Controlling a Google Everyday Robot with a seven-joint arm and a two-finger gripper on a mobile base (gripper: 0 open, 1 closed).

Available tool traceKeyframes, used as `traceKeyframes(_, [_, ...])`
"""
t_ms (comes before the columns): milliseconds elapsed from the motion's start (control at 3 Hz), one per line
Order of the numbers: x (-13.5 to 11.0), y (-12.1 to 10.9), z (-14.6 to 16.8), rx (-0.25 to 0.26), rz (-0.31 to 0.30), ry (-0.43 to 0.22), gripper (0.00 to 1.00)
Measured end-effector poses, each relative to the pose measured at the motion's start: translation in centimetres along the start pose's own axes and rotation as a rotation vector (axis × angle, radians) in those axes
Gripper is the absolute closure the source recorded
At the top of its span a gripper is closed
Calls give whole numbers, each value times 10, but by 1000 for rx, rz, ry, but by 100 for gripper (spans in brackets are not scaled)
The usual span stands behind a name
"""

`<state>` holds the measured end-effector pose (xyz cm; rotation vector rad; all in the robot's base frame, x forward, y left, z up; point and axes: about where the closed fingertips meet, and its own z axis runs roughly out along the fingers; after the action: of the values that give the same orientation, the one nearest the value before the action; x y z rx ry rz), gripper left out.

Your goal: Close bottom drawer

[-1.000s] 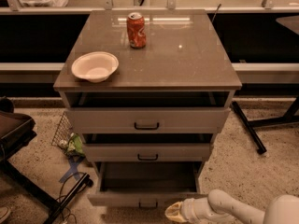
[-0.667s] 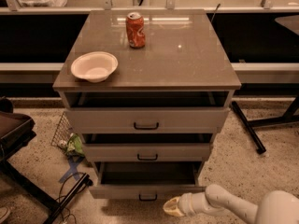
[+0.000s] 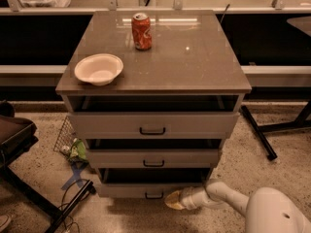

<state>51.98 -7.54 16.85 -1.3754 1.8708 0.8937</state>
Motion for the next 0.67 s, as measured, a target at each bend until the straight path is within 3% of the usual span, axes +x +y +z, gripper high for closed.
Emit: traceKeyframes(667, [-32,-48,5,59,-4,4,100])
